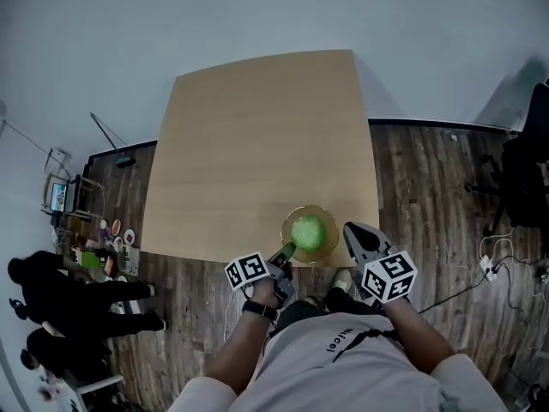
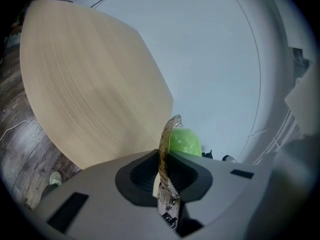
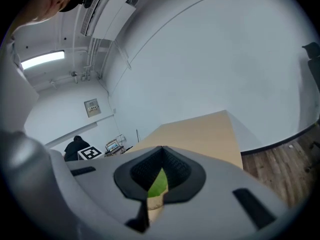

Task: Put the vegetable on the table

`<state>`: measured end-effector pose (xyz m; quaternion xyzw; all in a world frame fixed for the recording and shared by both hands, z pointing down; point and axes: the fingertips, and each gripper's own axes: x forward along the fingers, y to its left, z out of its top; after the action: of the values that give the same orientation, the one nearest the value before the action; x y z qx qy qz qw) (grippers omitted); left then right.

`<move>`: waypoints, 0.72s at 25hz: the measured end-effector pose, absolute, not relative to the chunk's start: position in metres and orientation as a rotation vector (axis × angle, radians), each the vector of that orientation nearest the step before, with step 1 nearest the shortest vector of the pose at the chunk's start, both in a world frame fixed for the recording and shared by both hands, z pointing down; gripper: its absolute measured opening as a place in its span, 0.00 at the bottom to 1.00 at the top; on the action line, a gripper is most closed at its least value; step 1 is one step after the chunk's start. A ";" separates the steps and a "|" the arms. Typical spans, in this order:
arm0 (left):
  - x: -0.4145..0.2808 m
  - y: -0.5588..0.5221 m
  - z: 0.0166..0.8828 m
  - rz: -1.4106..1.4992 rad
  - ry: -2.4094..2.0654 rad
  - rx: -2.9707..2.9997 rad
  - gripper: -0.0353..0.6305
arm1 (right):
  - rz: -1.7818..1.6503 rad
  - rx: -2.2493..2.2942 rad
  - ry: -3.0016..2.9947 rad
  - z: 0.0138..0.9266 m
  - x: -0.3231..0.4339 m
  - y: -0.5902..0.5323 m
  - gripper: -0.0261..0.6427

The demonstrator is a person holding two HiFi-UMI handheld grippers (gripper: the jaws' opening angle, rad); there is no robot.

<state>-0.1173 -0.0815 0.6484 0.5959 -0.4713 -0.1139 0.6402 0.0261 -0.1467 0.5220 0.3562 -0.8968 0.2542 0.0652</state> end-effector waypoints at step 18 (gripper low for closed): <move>-0.139 -0.169 0.742 -0.097 -1.052 1.339 0.13 | 0.899 1.100 -2.570 0.578 0.007 -0.217 0.06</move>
<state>-0.1387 -0.1693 0.7419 0.5912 -0.4643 -0.0428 0.6581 0.0073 -0.2173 0.5777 0.3727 -0.8705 0.3045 0.1024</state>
